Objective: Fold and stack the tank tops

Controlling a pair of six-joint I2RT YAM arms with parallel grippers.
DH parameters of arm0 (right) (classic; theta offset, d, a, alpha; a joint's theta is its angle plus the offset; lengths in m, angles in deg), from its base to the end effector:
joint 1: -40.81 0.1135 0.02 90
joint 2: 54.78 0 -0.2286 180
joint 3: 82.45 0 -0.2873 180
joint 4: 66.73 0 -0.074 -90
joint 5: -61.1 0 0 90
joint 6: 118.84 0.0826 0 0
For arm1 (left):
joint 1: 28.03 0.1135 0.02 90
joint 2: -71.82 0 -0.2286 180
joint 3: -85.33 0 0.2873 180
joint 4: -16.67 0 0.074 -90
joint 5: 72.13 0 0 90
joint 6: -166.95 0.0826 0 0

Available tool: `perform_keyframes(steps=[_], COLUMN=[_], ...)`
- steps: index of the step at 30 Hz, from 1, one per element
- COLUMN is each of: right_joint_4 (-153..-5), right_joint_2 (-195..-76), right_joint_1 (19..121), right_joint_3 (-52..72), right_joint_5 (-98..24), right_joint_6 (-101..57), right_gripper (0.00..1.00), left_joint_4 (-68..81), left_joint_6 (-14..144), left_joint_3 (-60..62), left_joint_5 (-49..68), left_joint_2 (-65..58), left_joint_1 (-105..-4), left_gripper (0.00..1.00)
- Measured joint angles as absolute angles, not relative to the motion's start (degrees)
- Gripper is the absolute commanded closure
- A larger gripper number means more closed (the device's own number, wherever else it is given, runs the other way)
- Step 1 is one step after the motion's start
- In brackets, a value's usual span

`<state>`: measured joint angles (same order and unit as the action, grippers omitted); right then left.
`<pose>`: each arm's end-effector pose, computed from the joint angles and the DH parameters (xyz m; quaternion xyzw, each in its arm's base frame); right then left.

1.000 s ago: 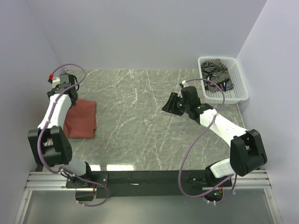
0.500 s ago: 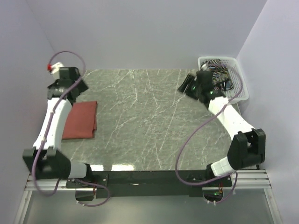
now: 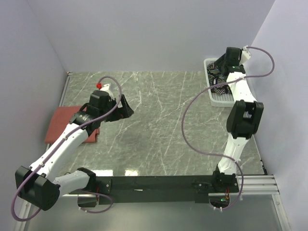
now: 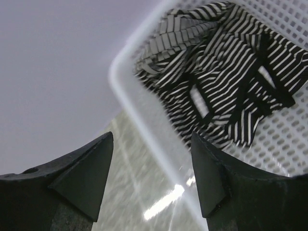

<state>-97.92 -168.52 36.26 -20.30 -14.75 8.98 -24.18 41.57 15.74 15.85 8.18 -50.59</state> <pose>0.5325 -0.0626 0.2732 0.3658 0.7661 0.0476 0.5263 0.3061 -0.1303 0.2585 -0.0909 0.8818 -0.2377 0.3970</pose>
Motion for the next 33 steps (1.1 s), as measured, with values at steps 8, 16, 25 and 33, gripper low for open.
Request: perform_keyframes(steps=[8,16,25,33], right_joint_4=[-99.54,-100.63,-98.93,-96.06], right_joint_2=[-190.15,-196.06,-200.3,-203.51], right_joint_1=[31.19,30.16,29.92,29.28], right_joint_3=[-35.12,-39.03,-42.02,-43.23], right_joint_5=[-18.1,-21.83,-23.47,-24.98], right_joint_6=[16.85,24.11,27.41,29.35], right_gripper=[0.26,0.28,0.34,0.58], left_joint_4=[-23.81,-23.02,-22.78,-22.83], left_joint_6=[43.32,44.61,45.02,45.92], left_joint_3=[14.82,14.06,13.77,13.75], left_joint_5=[12.66,11.61,11.59,11.67], left_joint_2=[6.72,2.57,-0.73,-2.77], left_joint_1=[-52.58,-52.61,-52.58,-52.61], left_gripper=[0.01,0.01,0.01,0.01])
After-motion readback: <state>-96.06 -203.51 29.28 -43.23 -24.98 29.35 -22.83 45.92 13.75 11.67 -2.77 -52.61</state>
